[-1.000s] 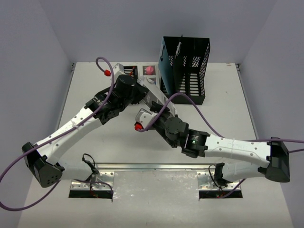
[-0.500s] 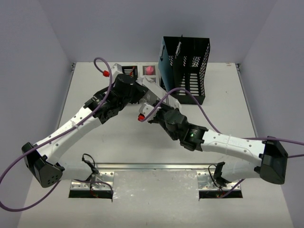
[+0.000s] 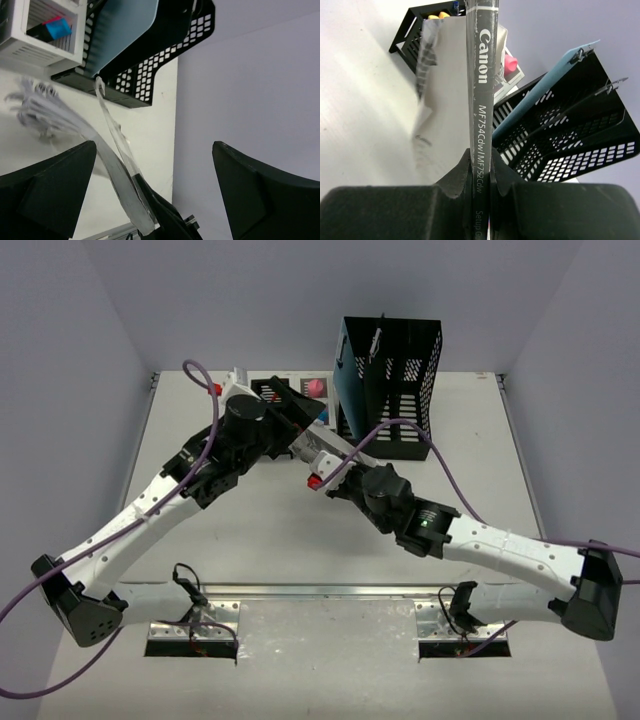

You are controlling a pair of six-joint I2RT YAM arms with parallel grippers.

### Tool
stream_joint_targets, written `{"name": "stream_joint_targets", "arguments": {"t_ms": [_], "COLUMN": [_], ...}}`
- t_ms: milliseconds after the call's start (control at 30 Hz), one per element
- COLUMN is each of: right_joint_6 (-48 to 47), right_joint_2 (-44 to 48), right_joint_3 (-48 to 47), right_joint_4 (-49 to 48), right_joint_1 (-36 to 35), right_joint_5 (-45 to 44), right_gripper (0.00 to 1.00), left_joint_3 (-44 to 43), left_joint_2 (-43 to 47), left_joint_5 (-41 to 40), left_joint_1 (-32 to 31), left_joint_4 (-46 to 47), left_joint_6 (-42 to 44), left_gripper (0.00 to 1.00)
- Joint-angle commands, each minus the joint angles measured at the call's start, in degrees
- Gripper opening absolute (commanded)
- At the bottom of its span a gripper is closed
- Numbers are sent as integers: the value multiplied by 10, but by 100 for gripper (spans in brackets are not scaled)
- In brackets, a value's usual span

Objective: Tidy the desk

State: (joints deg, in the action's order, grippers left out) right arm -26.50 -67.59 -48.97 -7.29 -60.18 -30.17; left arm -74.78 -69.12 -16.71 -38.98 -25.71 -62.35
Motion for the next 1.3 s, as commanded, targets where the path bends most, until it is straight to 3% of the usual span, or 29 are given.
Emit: {"name": "stream_joint_targets", "arguments": {"t_ms": [0,267,533,967,1267], "right_joint_6": [23,35,-30,-59,7], "right_joint_2": [74,150,150,-20,-159], "right_joint_3": [-11,-48,-95,-327,-476], "right_joint_4": [-5,12,-124,-271,-307], "right_joint_1": [0,66,138,249,336], "right_joint_5": [11,30,-1,5,22], "right_gripper": [1,1,1,1,1], "left_joint_3": [9,32,59,85,87], "left_joint_2": [32,60,72,80,80], "left_joint_5": [-6,-72,-89,-72,-74], "left_joint_1": [10,31,33,34,34], "left_joint_4": [73,109,165,205,216], "left_joint_6": [27,113,206,233,235], "left_gripper": [100,100,100,100,100]}}
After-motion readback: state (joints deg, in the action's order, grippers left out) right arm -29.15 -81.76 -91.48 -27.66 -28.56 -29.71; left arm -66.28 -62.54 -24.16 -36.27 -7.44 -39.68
